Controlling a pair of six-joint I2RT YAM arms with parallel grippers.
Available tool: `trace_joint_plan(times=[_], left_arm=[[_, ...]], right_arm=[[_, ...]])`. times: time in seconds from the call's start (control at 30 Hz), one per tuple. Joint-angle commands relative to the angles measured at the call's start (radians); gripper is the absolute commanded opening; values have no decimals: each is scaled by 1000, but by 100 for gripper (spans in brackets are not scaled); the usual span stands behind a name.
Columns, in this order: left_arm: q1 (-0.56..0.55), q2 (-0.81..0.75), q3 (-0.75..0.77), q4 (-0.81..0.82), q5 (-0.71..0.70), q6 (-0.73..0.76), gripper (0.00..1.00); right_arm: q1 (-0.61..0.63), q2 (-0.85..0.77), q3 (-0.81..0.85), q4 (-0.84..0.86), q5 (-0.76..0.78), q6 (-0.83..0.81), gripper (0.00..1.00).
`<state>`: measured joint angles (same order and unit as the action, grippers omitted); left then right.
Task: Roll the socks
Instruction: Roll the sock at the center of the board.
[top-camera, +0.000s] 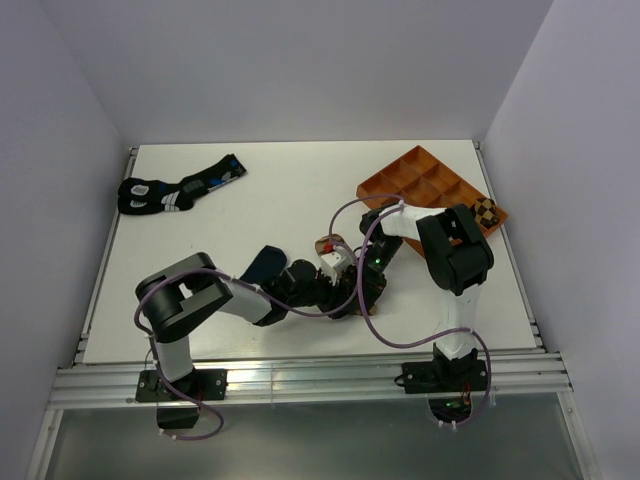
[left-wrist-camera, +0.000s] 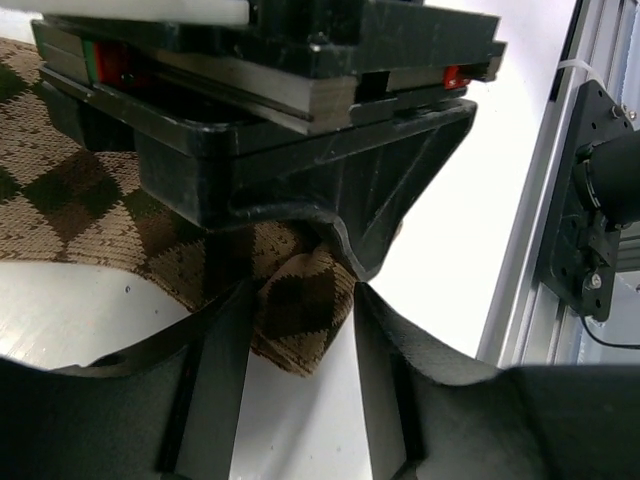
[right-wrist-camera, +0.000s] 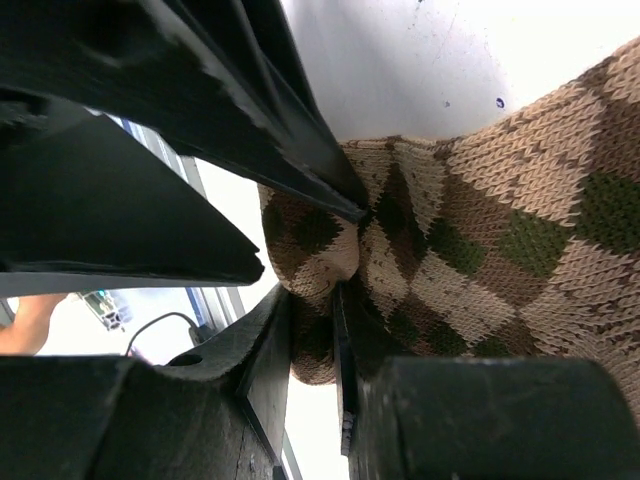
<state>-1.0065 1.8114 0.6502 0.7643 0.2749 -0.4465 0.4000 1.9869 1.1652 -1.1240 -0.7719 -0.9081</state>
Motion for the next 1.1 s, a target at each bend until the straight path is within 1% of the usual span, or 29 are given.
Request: trace_joint_plan(times=[0.0,0.1,0.13,0.2,0.23,0.27,0.33,0.37,0.43,0.47,0.57,0.67,0.9,1.07], left_arm=[[-6,34,35,75,53,0,48],[-6,68,51,72,60,-27,43],[-7,75,55,63,60,-37,35],[-10,91,63,55,55,-64,27],[-14,95,71,11,47,-70,15],[-20,101,78,-6,32,-75,10],[-35,106,101,-81,1,-90,0],[-41,111,109,-98,-11,-106,0],[-55,114,114,-126,-35,-124,0],[-58,118,117,-157,-45,-141,0],[-66,131,117,-187,-60,-178,0],[-66,143,100,-201,-72,-221,0],[-63,144,49,-165,-79,-320,0],[-38,151,16,-140,-17,-406,0]], right_arm=[[-6,24,19,52,63,-11,19],[-7,17,14,66,66,-3,19],[-6,13,10,78,69,1,19],[-7,-3,1,98,74,21,21],[-6,-11,-5,122,77,32,22],[-6,-22,-16,139,85,56,29],[-7,-57,-39,196,95,110,35],[-7,-86,-47,220,115,135,41],[-6,-117,-67,274,129,169,45],[-4,-150,-73,294,155,210,50],[-12,-201,-101,357,195,261,55],[-41,-249,-98,360,215,273,57],[-118,-336,-134,392,224,287,58],[-161,-405,-171,400,204,255,59]])
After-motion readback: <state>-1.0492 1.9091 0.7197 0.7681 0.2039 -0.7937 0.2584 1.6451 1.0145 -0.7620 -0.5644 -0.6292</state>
